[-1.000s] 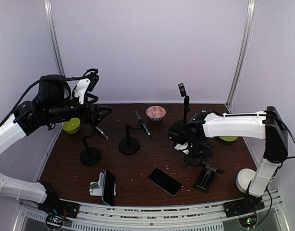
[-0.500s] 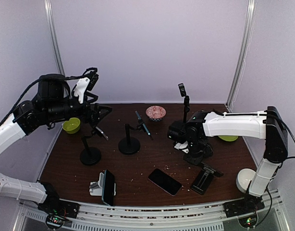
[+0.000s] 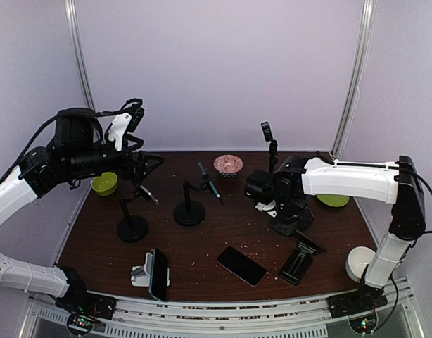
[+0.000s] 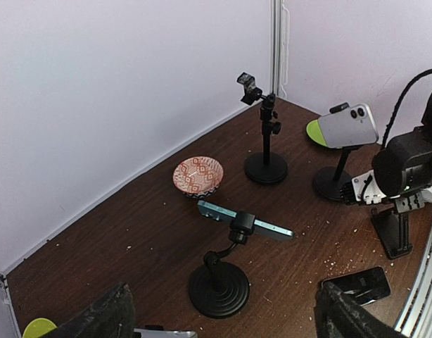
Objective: Remove the phone from the phone stand
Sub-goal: Remove the phone from the phone stand, then place the phone at the corner of the board.
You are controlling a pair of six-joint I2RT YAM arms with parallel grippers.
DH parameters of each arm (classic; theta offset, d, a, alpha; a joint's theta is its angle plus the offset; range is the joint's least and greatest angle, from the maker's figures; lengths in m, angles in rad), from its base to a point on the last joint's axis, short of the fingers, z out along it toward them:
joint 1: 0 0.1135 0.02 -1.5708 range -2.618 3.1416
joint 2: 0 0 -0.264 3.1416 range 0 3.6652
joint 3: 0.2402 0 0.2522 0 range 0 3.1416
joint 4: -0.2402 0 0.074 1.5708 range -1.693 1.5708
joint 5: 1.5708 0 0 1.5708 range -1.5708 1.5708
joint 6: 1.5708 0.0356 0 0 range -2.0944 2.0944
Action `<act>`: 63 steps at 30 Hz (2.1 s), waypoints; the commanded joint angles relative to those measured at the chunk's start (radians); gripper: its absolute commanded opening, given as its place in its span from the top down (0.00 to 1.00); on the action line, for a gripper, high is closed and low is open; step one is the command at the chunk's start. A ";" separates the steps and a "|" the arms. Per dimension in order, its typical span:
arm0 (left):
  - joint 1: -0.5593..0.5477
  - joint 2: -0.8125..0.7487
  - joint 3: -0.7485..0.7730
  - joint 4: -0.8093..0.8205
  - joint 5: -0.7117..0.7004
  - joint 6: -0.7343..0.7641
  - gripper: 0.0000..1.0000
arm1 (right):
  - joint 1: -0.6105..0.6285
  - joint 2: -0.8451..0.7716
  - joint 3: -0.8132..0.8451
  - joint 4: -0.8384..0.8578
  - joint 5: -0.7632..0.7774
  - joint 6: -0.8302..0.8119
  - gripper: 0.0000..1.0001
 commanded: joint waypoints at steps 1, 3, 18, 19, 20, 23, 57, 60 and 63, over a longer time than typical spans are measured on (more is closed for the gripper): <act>0.007 -0.005 0.027 0.024 0.011 0.012 0.09 | 0.004 -0.048 0.038 -0.069 0.106 0.032 1.00; 0.007 -0.006 0.027 0.024 0.012 0.012 0.09 | 0.005 -0.056 0.046 -0.072 0.117 0.035 1.00; 0.007 -0.010 0.027 0.024 0.013 0.011 0.10 | 0.005 -0.081 0.210 -0.164 0.186 0.038 1.00; 0.007 -0.010 0.027 0.024 0.014 0.010 0.10 | 0.005 -0.086 0.226 -0.168 0.183 0.038 1.00; 0.008 -0.010 0.027 0.024 0.015 0.011 0.10 | 0.004 -0.088 0.243 -0.172 0.175 0.036 1.00; 0.006 -0.010 0.027 0.024 0.016 0.011 0.10 | 0.006 -0.098 0.292 -0.173 0.139 0.030 1.00; 0.007 -0.018 0.025 0.024 0.021 0.009 0.10 | 0.086 -0.181 0.180 0.566 -0.546 0.235 1.00; 0.006 -0.023 0.025 0.025 0.015 0.011 0.10 | 0.099 -0.152 0.172 0.586 -0.588 0.228 1.00; 0.007 -0.023 0.025 0.025 0.013 0.012 0.10 | 0.112 -0.126 0.155 0.649 -0.646 0.238 1.00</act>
